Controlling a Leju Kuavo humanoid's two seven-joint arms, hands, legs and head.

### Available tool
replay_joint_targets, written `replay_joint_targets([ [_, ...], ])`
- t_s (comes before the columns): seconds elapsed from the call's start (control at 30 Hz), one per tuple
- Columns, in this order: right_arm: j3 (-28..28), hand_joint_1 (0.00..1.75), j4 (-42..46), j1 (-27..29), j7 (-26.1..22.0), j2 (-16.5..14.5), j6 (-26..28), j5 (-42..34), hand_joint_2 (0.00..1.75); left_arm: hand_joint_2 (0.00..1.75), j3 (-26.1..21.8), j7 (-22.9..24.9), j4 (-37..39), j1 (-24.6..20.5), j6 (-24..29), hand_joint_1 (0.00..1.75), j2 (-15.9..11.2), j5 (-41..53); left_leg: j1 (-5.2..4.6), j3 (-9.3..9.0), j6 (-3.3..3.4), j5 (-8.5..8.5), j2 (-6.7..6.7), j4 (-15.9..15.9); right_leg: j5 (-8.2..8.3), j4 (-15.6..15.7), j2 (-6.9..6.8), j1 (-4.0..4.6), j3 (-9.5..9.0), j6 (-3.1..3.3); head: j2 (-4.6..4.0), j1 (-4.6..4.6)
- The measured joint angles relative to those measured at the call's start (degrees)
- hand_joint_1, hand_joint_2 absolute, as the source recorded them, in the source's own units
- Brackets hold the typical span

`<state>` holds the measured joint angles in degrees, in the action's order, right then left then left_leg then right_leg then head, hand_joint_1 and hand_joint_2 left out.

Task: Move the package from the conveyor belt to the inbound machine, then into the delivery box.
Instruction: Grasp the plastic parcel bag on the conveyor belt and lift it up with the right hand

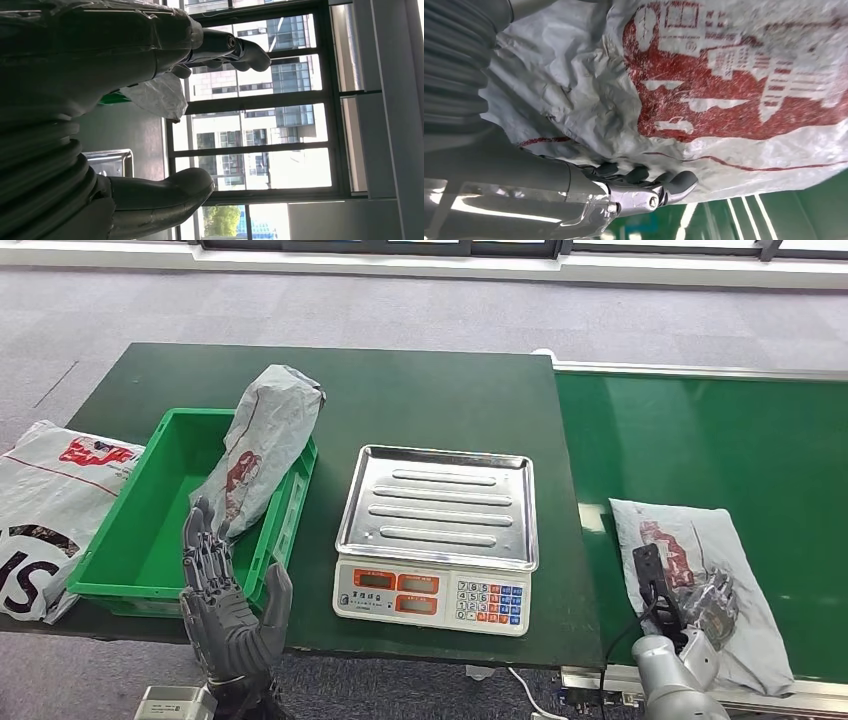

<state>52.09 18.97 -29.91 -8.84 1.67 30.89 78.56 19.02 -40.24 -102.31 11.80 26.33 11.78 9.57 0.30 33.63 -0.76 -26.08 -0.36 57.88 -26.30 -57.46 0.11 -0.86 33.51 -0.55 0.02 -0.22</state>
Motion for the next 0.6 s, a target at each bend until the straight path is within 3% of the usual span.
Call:
replay_joint_targets([
  [0.1, -0.39, 1.75, 0.00, 0.21, 2.45, 0.01, 0.47, 0.22, 1.75, 1.75, 0.00, 0.00, 0.00, 0.01, -0.10, 0.00, 0.01, 0.13, 0.00, 0.00, 0.00, 0.00, 0.00, 0.00, 0.00, 0.00, -0.01, 0.00, 0.00, 0.00, 0.00, 0.00],
  [0.6, -0.86, 1.75, 0.09, 0.70, 0.94, 0.01, 2.49, -2.35, 1.75, 1.75, -0.40, 0.01, 0.00, 0.14, -0.72, 0.00, 0.31, 0.82, 0.00, -0.06, 0.01, 0.01, -0.01, 0.00, 0.00, 0.01, -0.01, 0.00, -0.08, -0.01, 0.00, 0.01],
])
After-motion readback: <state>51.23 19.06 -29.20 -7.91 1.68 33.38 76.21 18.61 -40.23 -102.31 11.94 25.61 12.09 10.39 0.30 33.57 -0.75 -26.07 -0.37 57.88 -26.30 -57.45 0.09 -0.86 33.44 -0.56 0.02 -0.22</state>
